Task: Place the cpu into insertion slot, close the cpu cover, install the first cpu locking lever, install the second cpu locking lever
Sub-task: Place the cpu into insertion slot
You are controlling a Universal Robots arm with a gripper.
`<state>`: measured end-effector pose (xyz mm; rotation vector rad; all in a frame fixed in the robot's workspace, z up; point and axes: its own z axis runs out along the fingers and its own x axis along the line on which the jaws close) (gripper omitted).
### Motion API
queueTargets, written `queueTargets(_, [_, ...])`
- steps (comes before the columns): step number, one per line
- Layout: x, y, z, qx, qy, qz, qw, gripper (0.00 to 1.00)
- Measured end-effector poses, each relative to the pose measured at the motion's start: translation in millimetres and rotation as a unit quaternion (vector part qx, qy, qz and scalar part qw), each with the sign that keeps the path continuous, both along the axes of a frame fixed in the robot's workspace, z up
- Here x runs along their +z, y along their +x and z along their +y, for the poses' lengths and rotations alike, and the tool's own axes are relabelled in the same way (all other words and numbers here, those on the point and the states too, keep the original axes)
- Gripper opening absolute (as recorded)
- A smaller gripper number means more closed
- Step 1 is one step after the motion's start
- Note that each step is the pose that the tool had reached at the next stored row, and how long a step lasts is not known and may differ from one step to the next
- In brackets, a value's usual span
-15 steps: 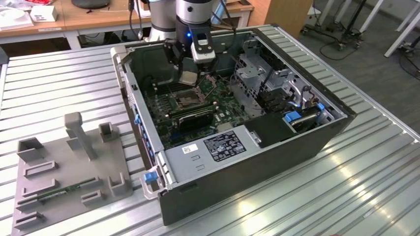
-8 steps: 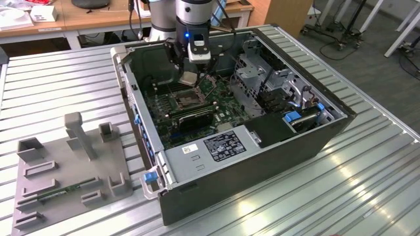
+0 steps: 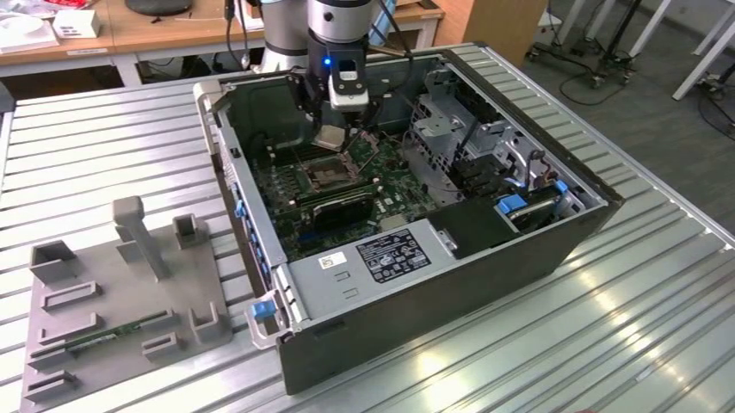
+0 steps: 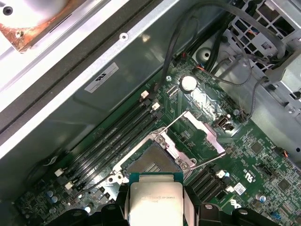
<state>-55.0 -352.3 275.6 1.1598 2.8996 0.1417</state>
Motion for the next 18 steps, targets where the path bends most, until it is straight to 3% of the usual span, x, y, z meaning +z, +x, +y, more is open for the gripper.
queueTargets(18, [0.0,0.0,0.0,-0.008,0.0,0.0,0.99997,0.54])
